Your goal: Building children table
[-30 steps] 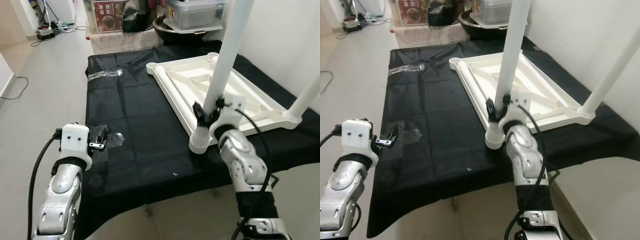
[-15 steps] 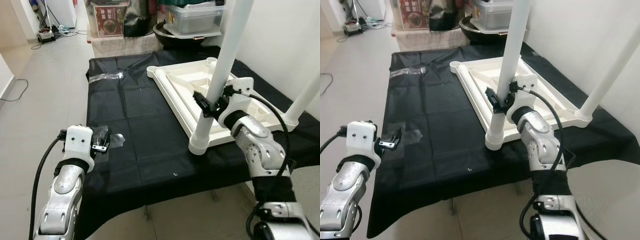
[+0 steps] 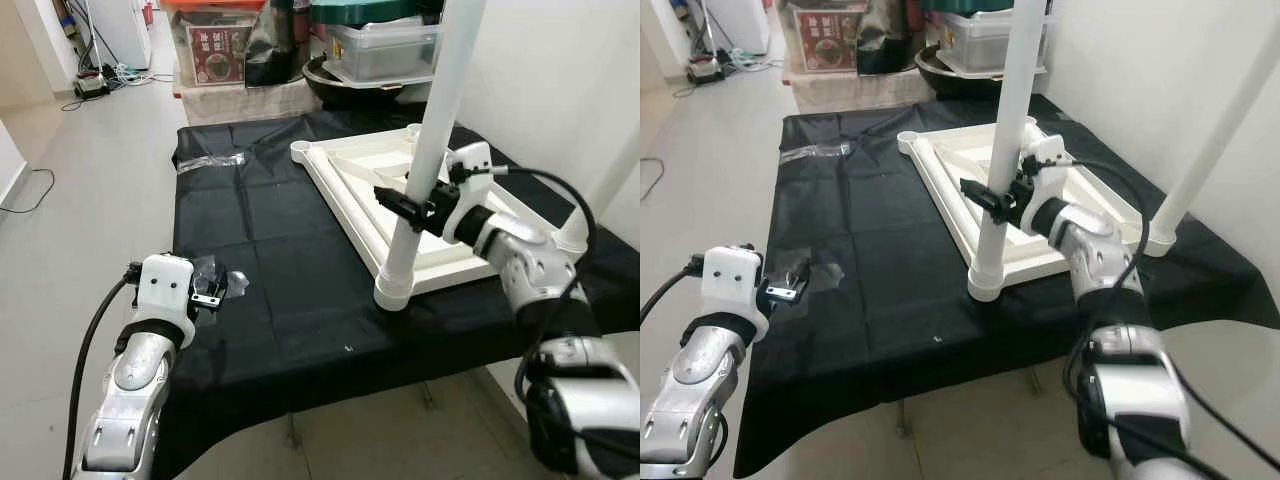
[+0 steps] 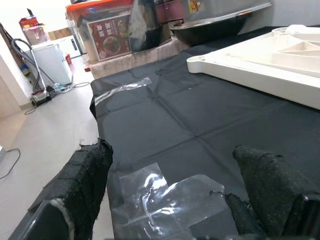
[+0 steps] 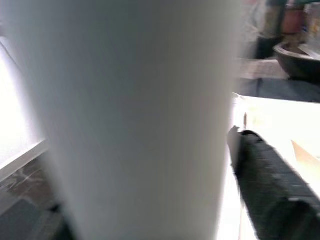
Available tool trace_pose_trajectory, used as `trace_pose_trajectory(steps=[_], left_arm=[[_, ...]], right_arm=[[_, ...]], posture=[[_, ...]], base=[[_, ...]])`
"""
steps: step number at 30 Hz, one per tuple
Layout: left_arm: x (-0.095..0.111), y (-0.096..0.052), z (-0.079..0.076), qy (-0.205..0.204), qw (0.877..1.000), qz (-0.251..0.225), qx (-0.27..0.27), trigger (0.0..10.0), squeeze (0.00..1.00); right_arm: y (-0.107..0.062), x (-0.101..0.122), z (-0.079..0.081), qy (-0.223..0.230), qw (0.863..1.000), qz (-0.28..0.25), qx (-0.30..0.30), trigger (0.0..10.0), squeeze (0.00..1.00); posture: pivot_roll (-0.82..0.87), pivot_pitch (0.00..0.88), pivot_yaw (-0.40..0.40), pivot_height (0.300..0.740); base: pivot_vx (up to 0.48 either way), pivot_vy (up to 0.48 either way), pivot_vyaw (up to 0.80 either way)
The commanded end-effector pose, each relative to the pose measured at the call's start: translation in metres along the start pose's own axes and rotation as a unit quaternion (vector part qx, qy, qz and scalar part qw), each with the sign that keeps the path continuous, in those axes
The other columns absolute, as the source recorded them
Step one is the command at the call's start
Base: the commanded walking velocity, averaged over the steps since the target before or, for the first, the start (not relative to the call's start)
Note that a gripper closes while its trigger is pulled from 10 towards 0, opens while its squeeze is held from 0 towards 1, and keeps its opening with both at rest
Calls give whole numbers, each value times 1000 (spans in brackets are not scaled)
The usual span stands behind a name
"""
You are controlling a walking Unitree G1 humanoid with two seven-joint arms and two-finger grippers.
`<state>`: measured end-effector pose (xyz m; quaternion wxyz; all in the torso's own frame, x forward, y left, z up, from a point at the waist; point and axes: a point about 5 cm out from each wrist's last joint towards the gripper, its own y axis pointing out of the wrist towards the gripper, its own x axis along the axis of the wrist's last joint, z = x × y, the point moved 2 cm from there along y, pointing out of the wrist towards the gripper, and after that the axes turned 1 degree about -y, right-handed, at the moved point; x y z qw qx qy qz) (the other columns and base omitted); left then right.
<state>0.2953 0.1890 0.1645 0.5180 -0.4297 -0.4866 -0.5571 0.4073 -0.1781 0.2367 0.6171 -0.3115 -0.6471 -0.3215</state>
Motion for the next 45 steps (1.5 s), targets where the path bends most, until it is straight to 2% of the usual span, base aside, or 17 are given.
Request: trace_pose_trajectory(steps=[1,11,13,16,18,20,24,25,26,28,29,33,34,36,37,40,45], left_arm=[[-4,-1,3,5,1000,8,2,10000,0],[-5,-6,4,5,1000,9,8,10000,0],[-6,-7,5,7,1000,10,9,10000,0],[-6,-7,5,8,1000,11,9,10000,0],[-6,-7,5,8,1000,12,10,10000,0],[-6,-3,2,10,1000,14,7,10000,0],[-5,0,-1,11,1000,12,4,10000,0],[-5,1,0,12,1000,13,3,10000,0],[-6,1,1,12,1000,14,5,10000,0],[-8,1,3,12,1000,16,7,10000,0],[-10,0,4,12,1000,19,9,10000,0],[-12,-1,3,12,1000,23,10,10000,0],[-12,-1,3,9,1000,23,11,10000,0],[-12,-1,3,9,1000,23,11,10000,0],[-13,-1,3,7,1000,23,10,10000,0],[-14,-1,2,4,1000,26,8,10000,0],[-16,1,-2,5,1000,28,4,10000,0]], right_arm=[[-1,-7,-7,3,1000,20,-9,0,0],[-9,-29,-27,58,987,23,-146,0,0],[-12,-51,-29,95,946,62,-305,0,0],[-12,-59,-21,109,923,70,-361,0,0],[-7,-66,0,134,909,72,-388,0,0],[19,-68,65,163,920,60,-352,0,0],[38,-64,101,166,938,56,-300,0,0],[44,-62,105,160,947,59,-273,3255,0],[48,-61,105,152,953,69,-251,10000,0],[49,-57,100,142,959,66,-238,10000,0],[47,-49,89,134,959,53,-243,10000,1000],[41,-32,63,111,962,27,-249,10000,1000],[38,-22,49,94,965,15,-245,10000,827],[38,-22,49,94,965,15,-245,10000,827],[37,-8,40,81,976,-4,-203,10000,0],[26,11,45,39,998,-44,-1,10000,0],[20,-16,35,18,998,10,51,10000,0]], posture=[[26,0,-31,740],[38,0,-49,740],[34,0,-43,740],[34,0,-43,740],[29,0,-38,740],[28,0,-22,740],[29,0,-27,740],[26,0,-33,740],[21,0,-33,740],[21,0,-33,740],[13,0,-33,740],[13,0,-36,740],[12,0,-38,740],[12,0,-38,740],[15,0,-40,740],[4,0,-37,740],[24,0,-45,740]], base=[[0,0,0],[0,0,0],[0,0,0],[0,0,0],[0,0,0],[0,0,0],[0,0,0],[0,0,0],[0,0,0],[0,0,0],[0,0,0],[0,0,0],[0,0,0],[0,0,0],[0,0,0],[0,0,0],[0,0,0]])
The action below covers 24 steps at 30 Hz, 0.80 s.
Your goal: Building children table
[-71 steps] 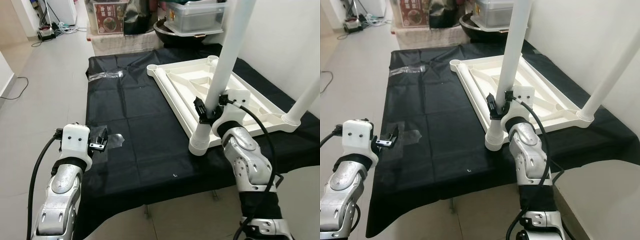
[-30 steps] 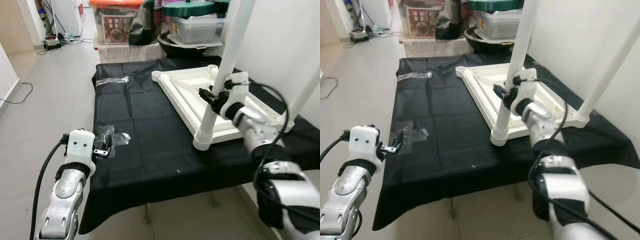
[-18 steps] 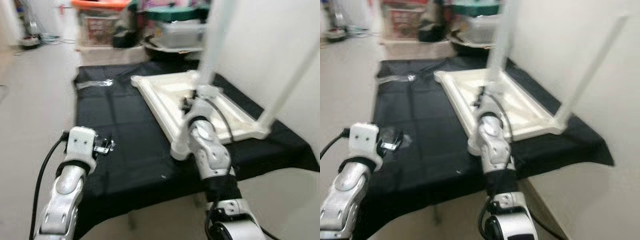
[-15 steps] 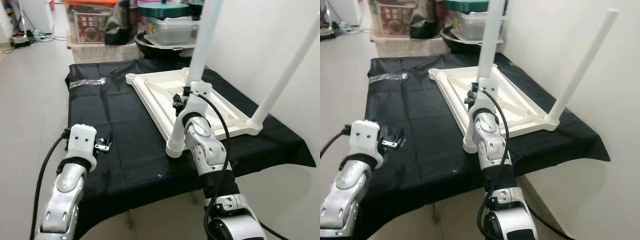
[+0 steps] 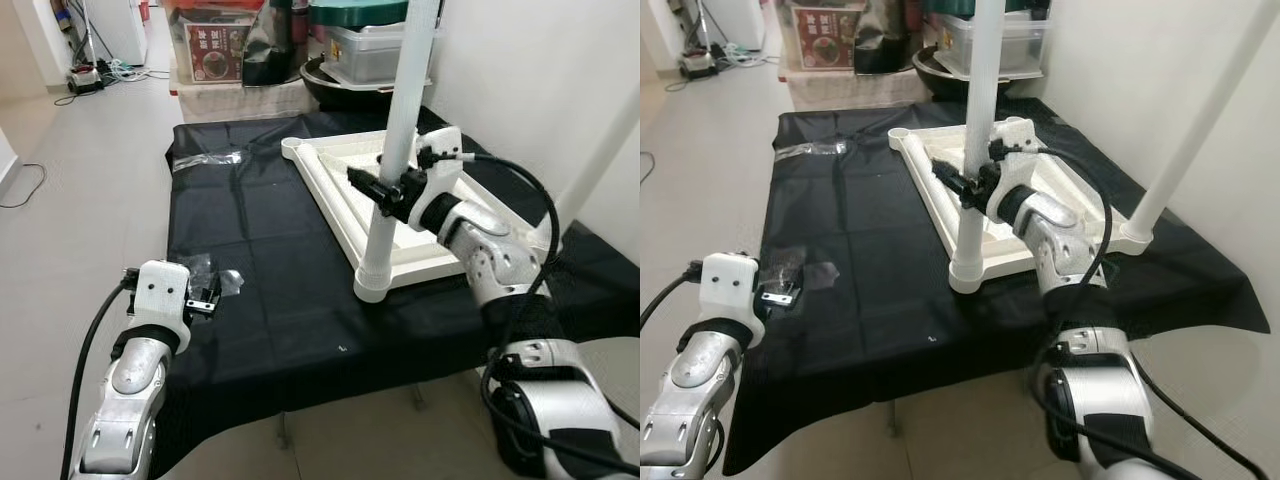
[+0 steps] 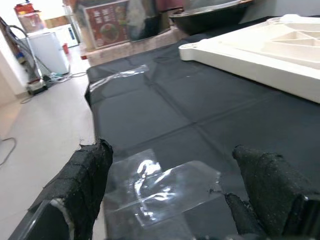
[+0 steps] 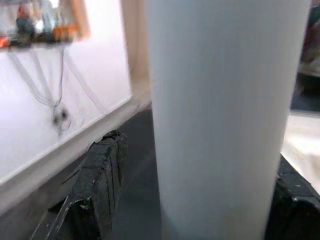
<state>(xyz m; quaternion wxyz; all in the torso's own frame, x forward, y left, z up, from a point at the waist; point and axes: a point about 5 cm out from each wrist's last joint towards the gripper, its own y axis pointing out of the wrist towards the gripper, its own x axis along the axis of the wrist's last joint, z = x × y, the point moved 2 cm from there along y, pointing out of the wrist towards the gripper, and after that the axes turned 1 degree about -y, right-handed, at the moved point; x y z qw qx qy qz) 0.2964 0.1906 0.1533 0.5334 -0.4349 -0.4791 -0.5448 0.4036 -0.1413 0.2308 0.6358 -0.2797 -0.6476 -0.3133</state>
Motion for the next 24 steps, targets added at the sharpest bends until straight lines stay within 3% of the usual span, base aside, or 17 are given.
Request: trace_pose_trajectory(steps=[1,5,6,7,8,10,11,13,15,16,18,20,22,24], left_arm=[[-4,1,-1,2,1000,7,-2,10000,0],[-6,1,-1,2,1000,9,-1,10000,0],[-6,0,0,3,1000,10,0,10000,0],[-6,0,0,3,1000,10,0,10000,0],[-7,-1,1,3,1000,11,0,10000,0],[-7,-1,1,3,1000,11,0,10000,0],[-7,-1,1,4,1000,11,0,10000,0],[-7,-3,2,5,1000,12,1,10000,0],[-7,-3,2,5,1000,12,1,10000,0],[-7,-4,3,5,1000,12,1,10000,0],[-7,-6,3,7,1000,12,1,10000,0],[-8,-7,3,8,1000,13,2,10000,0],[-8,-7,4,9,1000,14,2,10000,0],[-8,-7,4,11,1000,15,3,10000,0]], right_arm=[[1,-11,2,-1,1000,20,20,10000,0],[7,-16,7,9,998,23,51,9843,0],[10,-19,9,3,998,29,54,4627,0],[10,-19,9,3,998,29,54,4627,0],[11,-22,9,1,998,35,47,1412,0],[11,-22,9,1,998,35,47,1412,0],[12,-23,7,3,999,35,40,0,0],[10,-20,-4,19,1000,18,-1,0,0],[10,-20,-4,19,1000,18,-1,0,0],[9,-18,-11,24,999,10,-32,0,0],[5,-22,-28,35,988,10,-147,0,0],[-5,-38,-41,57,958,26,-280,0,0],[-12,-47,-44,61,937,38,-341,0,0],[-18,-72,-25,78,913,52,-397,0,0]], posture=[[24,0,-45,740],[42,0,-56,740],[46,0,-56,740],[46,0,-56,740],[52,0,-59,740],[52,0,-59,740],[52,0,-59,740],[60,0,-65,740],[60,0,-65,740],[59,0,-65,740],[57,0,-66,740],[54,0,-64,740],[54,0,-64,740],[49,0,-60,740]], base=[[0,0,0],[0,0,0],[0,0,0],[0,0,0],[0,0,0],[0,0,0],[0,0,0],[0,0,0],[0,0,0],[0,0,0],[0,0,0],[0,0,0],[0,0,0],[0,0,0]])
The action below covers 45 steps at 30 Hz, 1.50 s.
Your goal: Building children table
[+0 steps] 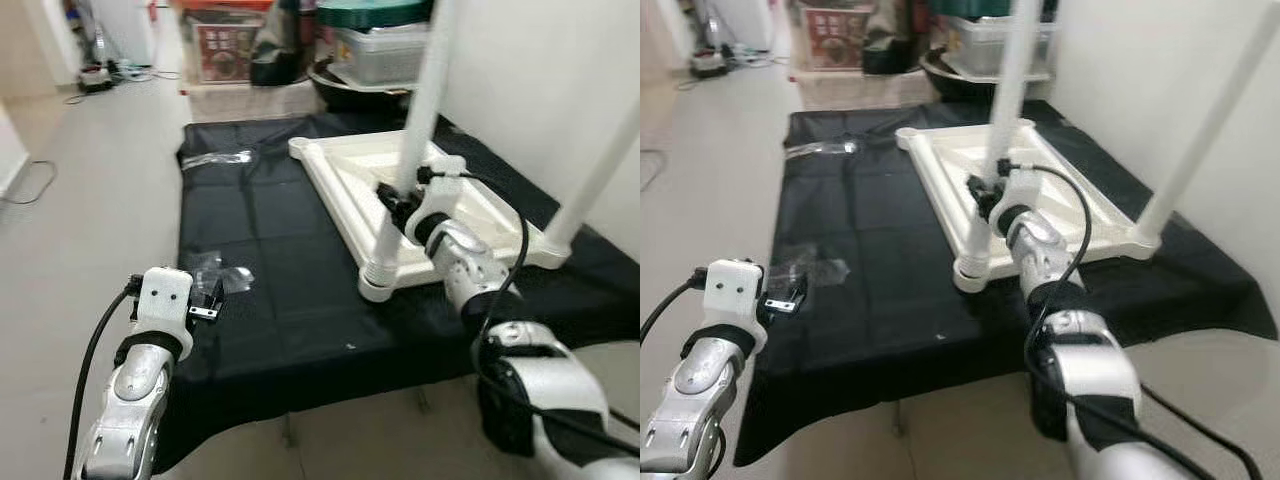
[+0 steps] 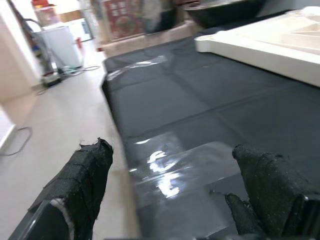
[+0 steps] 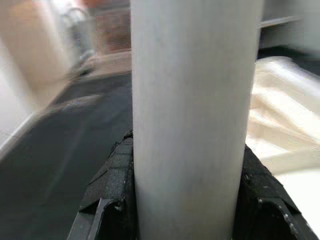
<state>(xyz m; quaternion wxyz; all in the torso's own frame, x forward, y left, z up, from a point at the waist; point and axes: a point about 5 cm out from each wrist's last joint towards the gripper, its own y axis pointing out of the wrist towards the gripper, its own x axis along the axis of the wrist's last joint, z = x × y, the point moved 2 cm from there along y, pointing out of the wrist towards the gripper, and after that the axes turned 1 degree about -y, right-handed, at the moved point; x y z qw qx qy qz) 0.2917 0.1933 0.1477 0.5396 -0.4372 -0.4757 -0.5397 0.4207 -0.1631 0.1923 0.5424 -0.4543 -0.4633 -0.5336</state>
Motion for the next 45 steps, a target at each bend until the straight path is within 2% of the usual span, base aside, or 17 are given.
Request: trace_pose_trajectory(steps=[1,4,5,7,10,16,18,19,20,21,23,25,28,33,35,38,45], left_arm=[[-3,-2,2,10,1000,6,1,10000,0],[-3,-1,2,13,1000,7,2,10000,0],[-3,-1,2,13,1000,7,2,10000,0],[-3,0,2,14,1000,7,1,10000,0],[-2,0,3,14,1000,6,0,10000,0],[-2,0,3,14,1000,6,1,10000,0],[-1,2,-2,9,1000,2,3,10000,0],[-1,2,-2,9,1000,2,3,10000,0],[0,3,-3,7,1000,1,4,10000,0],[0,3,-3,7,1000,1,4,10000,0],[0,4,-6,5,1000,1,2,10000,0],[0,4,-6,3,1000,1,2,10000,0],[1,4,-7,0,1000,0,3,10000,0],[1,3,-7,-1,1000,0,5,10000,0],[0,2,-6,-2,1000,0,7,10000,0],[0,0,-5,-3,1000,1,9,10000,0],[0,-2,-3,-3,1000,2,10,10000,0]], right_arm=[[-12,-33,-11,-5,996,54,-69,0,0],[-43,-58,41,28,997,52,-50,0,0],[-43,-58,41,28,997,52,-50,0,0],[-48,-56,56,35,999,35,-23,0,0],[-40,-45,60,1,1000,-4,16,0,0],[-44,-38,53,-18,1000,-6,-4,0,0],[-30,-25,56,-37,994,-3,101,0,0],[-30,-25,56,-37,994,-3,101,0,0],[-25,-19,56,-44,988,-2,145,0,0],[-25,-19,56,-44,988,-2,145,0,0],[-20,-8,71,-71,952,11,299,0,0],[-18,-2,71,-75,944,6,320,0,0],[-19,7,77,-83,920,1,384,0,0],[-22,7,82,-87,902,8,424,0,0],[-25,1,86,-97,888,21,449,0,0],[-26,-5,87,-110,880,24,461,0,0],[-22,11,85,-107,871,3,479,0,0]], posture=[[49,0,-60,740],[57,0,-50,740],[57,0,-50,740],[54,0,-46,740],[45,0,-49,740],[45,0,-51,740],[37,0,-62,740],[37,0,-62,740],[37,0,-62,740],[37,0,-62,740],[39,0,-68,740],[41,0,-76,740],[50,0,-87,740],[57,0,-94,740],[62,0,-97,740],[71,0,-100,740],[68,0,-94,740]], base=[[0,0,0],[0,0,0],[0,0,0],[0,0,0],[0,0,0],[0,0,0],[0,0,0],[0,0,0],[0,0,0],[0,0,0],[0,0,0],[0,0,0],[0,0,0],[0,0,0],[0,0,0],[0,0,0],[0,0,0]])
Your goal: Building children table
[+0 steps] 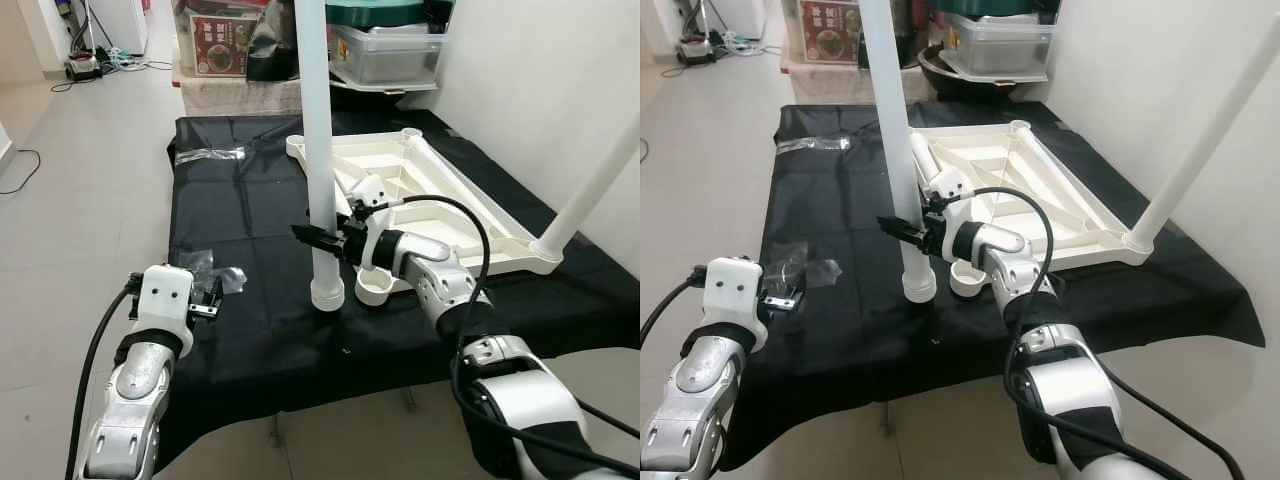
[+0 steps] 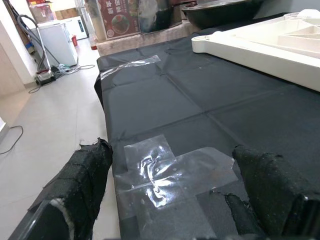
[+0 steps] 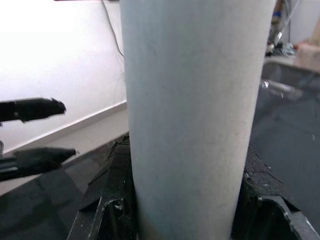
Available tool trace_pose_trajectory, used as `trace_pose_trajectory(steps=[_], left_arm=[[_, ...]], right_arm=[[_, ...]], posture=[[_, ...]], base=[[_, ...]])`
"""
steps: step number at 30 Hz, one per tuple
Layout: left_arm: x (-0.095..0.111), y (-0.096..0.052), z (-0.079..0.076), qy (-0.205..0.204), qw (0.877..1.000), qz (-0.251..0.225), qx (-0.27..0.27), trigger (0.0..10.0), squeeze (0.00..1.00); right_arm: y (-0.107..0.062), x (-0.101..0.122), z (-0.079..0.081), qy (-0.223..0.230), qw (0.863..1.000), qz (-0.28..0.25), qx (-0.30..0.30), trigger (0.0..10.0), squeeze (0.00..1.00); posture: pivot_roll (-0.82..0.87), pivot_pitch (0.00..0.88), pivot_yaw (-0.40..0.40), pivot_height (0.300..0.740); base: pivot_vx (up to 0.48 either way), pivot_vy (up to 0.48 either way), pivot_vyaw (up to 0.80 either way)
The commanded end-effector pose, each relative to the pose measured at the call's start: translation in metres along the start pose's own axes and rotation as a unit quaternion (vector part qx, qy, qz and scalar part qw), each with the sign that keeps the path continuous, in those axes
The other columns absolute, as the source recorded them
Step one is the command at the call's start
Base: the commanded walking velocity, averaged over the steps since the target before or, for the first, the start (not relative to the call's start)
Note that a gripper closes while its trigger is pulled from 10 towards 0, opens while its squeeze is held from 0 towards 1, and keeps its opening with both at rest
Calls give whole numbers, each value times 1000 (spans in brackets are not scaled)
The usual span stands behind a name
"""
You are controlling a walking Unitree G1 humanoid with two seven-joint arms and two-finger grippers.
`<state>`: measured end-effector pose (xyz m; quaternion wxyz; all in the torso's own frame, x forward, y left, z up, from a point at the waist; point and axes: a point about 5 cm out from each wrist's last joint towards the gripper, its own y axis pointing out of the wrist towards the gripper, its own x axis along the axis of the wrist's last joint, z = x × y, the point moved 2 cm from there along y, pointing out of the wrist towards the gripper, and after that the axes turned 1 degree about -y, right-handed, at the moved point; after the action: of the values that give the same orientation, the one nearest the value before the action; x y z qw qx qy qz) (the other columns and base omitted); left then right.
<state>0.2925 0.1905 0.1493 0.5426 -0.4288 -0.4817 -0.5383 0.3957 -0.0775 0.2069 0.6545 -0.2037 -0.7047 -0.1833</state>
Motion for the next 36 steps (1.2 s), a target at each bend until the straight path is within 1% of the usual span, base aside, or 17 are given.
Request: trace_pose_trajectory(steps=[1,2,3,5,6,7,8,11,14,16,17,19,21,23,27,31,36], left_arm=[[-2,-3,0,-4,1000,7,0,10000,0],[-3,-2,1,-3,1000,7,-1,10000,0],[-3,-2,1,-3,1000,7,-1,10000,0],[-3,-2,1,-2,1000,8,-3,10000,0],[-3,-1,1,-1,1000,8,-4,10000,0],[-3,-1,1,-1,1000,8,-4,10000,0],[-4,-1,1,0,1000,8,-5,10000,0],[-4,-1,1,1,1000,9,-5,10000,0],[-4,-1,1,1,1000,9,-5,10000,0],[-3,0,1,0,1000,8,-5,10000,0],[-3,0,1,0,1000,8,-5,10000,0],[-3,0,0,1,1000,7,-5,10000,0],[-3,0,0,0,1000,6,-5,10000,0],[-2,0,0,0,1000,6,-6,10000,0],[-2,1,0,0,1000,6,-5,10000,0],[-2,1,0,-1,1000,5,-4,10000,0],[-2,0,0,-1,1000,5,-3,10000,0]], right_arm=[[-5,19,-7,-19,999,-28,9,0,0],[-10,35,-13,-36,998,-43,8,0,0],[-10,35,-13,-36,998,-43,8,0,0],[-19,57,-23,-66,996,-59,2,0,0],[-24,61,-27,-91,995,-51,0,0,0],[-24,61,-27,-91,995,-51,0,0,0],[-31,60,-31,-126,992,-24,3,0,0],[-40,53,-38,-159,987,15,-1,0,0],[-42,52,-39,-165,986,21,-3,0,0],[-46,38,-38,-190,980,54,8,0,0],[-46,38,-38,-190,980,54,8,0,0],[-47,28,-34,-193,979,67,21,0,0],[-42,12,-26,-191,978,73,34,0,0],[-39,2,-22,-193,977,80,40,0,0],[-37,-6,-17,-181,979,83,48,0,0],[-35,-15,-13,-189,976,93,56,0,0],[-36,-17,-14,-194,975,99,53,0,0]], posture=[[63,0,-86,740],[58,0,-82,740],[58,0,-82,740],[55,0,-77,740],[52,0,-73,740],[52,0,-73,740],[51,0,-72,740],[47,0,-70,740],[47,0,-70,740],[46,0,-70,740],[46,0,-70,740],[47,0,-70,740],[48,0,-70,740],[48,0,-70,740],[56,0,-71,740],[65,0,-79,740],[65,0,-80,740]], base=[[0,0,0],[0,0,0],[0,0,0],[0,0,0],[0,0,0],[0,0,0],[0,0,0],[0,0,0],[0,0,0],[0,0,0],[0,0,0],[0,0,0],[0,0,0],[0,0,0],[0,0,0],[0,0,0],[0,0,0]])
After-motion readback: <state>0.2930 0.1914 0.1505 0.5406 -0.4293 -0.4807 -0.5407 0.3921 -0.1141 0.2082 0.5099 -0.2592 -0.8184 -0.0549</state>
